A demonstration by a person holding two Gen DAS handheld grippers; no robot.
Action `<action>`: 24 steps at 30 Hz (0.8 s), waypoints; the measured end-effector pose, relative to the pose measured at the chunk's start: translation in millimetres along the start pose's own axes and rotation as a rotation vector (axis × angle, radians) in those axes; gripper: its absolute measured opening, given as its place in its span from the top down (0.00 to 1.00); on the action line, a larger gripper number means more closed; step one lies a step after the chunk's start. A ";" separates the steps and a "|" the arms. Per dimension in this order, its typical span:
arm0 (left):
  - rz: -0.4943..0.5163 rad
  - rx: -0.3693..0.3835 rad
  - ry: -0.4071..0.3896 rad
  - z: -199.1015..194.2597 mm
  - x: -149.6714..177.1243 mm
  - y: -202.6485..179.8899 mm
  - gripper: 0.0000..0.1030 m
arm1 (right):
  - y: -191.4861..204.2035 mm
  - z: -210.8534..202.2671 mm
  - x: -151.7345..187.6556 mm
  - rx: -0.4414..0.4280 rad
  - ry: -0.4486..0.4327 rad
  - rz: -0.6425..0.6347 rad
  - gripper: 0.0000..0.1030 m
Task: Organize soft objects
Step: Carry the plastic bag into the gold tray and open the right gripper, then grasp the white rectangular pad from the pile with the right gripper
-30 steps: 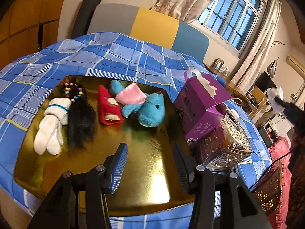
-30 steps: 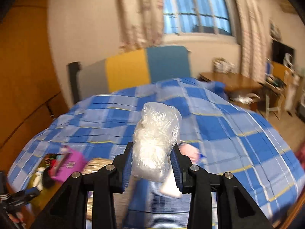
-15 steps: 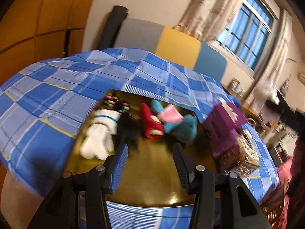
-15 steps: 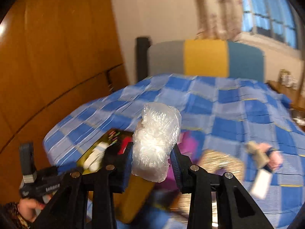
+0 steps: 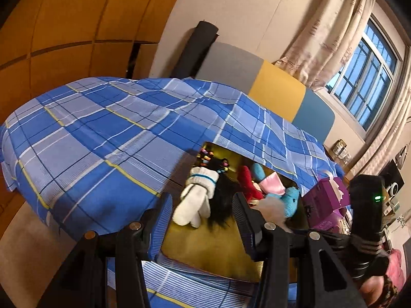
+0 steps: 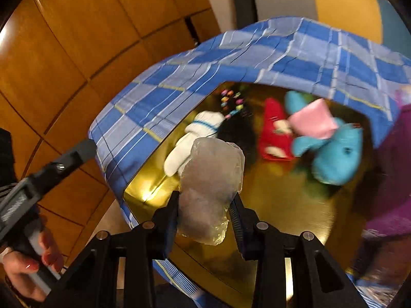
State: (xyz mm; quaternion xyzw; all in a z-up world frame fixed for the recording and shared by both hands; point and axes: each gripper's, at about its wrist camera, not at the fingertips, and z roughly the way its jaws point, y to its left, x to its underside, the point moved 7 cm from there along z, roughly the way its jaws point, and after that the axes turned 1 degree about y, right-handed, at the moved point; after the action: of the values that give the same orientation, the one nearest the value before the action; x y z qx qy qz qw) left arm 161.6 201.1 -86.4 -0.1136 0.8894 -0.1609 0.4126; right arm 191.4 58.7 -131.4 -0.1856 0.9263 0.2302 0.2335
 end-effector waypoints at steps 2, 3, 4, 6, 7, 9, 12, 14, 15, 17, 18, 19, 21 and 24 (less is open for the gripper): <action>-0.014 -0.007 -0.006 -2.1 -0.8 5.8 0.52 | 8.9 12.2 -3.7 -0.022 0.019 0.000 0.63; -0.021 -0.009 -0.006 -3.0 -1.2 9.2 0.52 | 13.8 19.7 -4.9 -0.039 0.032 0.003 0.63; -0.031 -0.011 -0.009 -4.3 -1.6 12.5 0.52 | 17.8 27.4 -5.4 -0.053 0.044 0.006 0.63; -0.040 -0.016 -0.016 -6.5 -1.8 16.7 0.52 | 26.5 43.4 -6.0 -0.086 0.075 0.010 0.63; -0.041 -0.024 -0.014 -6.6 -1.5 19.2 0.52 | 29.2 48.9 -5.7 -0.097 0.085 0.012 0.61; -0.049 -0.034 -0.013 -6.7 -1.2 23.2 0.52 | 34.6 61.9 -4.9 -0.131 0.113 0.016 0.61; -0.060 -0.038 -0.005 -6.1 0.8 26.5 0.52 | 40.2 74.6 -2.0 -0.160 0.137 0.026 0.56; -0.064 -0.036 -0.005 -6.2 1.0 27.3 0.52 | 38.9 71.6 -3.2 -0.154 0.118 0.042 0.52; -0.061 -0.037 -0.003 -5.8 1.2 27.5 0.52 | 37.3 65.2 -6.1 -0.155 0.090 0.052 0.50; -0.062 -0.031 -0.002 -5.5 2.0 27.4 0.52 | 35.0 47.3 -11.3 -0.171 0.035 0.057 0.39; -0.062 -0.029 -0.002 -5.2 2.3 26.5 0.52 | 34.0 39.1 -14.2 -0.172 0.011 0.057 0.34; -0.061 -0.027 0.001 -4.4 2.9 25.2 0.52 | 32.4 28.5 -17.4 -0.166 -0.020 0.051 0.34; -0.063 -0.013 0.007 -2.9 3.9 20.3 0.52 | 27.6 9.2 -21.3 -0.133 -0.069 0.034 0.34; -0.050 0.009 0.025 1.0 7.6 8.9 0.52 | 22.1 -17.7 -24.1 -0.105 -0.121 0.019 0.34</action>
State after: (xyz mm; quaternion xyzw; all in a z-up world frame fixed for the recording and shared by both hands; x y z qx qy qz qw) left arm 156.9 206.5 -95.7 -0.1320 0.8905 -0.1768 0.3980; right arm 195.1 73.6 -97.5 -0.1747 0.8988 0.2915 0.2768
